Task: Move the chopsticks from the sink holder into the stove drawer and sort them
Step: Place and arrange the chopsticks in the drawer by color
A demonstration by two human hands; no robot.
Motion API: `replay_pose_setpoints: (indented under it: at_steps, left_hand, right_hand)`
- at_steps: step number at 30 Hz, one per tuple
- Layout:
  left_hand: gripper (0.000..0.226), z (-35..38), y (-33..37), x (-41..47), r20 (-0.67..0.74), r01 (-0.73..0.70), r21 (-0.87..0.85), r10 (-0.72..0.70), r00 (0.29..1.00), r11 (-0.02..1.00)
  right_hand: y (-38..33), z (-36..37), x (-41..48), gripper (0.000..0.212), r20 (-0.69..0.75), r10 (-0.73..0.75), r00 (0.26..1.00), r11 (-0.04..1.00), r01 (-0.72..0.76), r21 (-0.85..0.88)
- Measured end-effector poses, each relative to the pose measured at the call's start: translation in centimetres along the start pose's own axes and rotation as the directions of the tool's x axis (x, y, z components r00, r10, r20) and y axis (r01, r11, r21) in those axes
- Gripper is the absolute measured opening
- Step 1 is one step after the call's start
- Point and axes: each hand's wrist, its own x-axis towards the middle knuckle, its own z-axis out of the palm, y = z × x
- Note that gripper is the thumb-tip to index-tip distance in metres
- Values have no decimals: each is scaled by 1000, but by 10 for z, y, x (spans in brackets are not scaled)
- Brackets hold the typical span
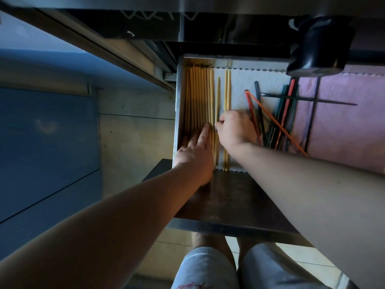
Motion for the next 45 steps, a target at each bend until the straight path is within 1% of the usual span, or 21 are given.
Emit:
replay_pose_setpoints:
  at_steps: [5, 10, 17, 20, 24, 27, 30, 34, 38, 41, 45]
  left_hand:
    - [104, -5, 1, -2, 8, 3, -11, -3, 1000, 1000]
    - [102, -4, 1, -2, 7, -6, -2, 6, 1000, 1000]
    - [100, -2, 1, 2, 13, -3, 10, 3, 1000, 1000]
    - [99, -2, 2, 1, 15, 3, 12, -3, 1000, 1000]
    - [98, 1, 2, 3, -21, 7, 4, -7, 1000, 1000]
    - [95, 4, 4, 6, -109, -54, 85, 63, 992, 995]
    - [92, 1, 10, 16, -171, -140, 208, 177, 969, 968]
    - [91, -6, 22, 32, -166, -219, 388, 302, 939, 895]
    - [93, -12, 17, 37, -120, -228, 503, 329, 937, 834]
    - [86, -11, 8, 30, -153, -198, 507, 314, 937, 839]
    - [87, -9, -5, 21, -150, -184, 404, 263, 953, 896]
  right_hand:
    - [-4, 14, 4, 23, -11, 60, 998, 996, -61, -66]
    - [-9, 15, 8, 20, 15, 97, 995, 994, -97, -45]
    - [-9, 18, 11, 37, 129, 178, 975, 980, -187, 60]
    - [-9, 14, 9, 32, 159, 189, 969, 969, -210, 128]
    - [-2, -2, 6, 25, 149, 187, 971, 936, -222, 272]
    - [11, -14, 5, 13, 180, 188, 966, 909, -240, 341]
    - [26, -23, 3, 12, 181, 204, 962, 869, -263, 418]
    - [40, -32, -4, 8, 135, 217, 967, 846, -256, 468]
    - [48, -31, -12, 17, 124, 197, 972, 828, -233, 510]
    - [47, -31, -13, 16, 158, 184, 970, 824, -240, 513]
    - [36, -26, -9, 16, 208, 180, 961, 852, -258, 455]
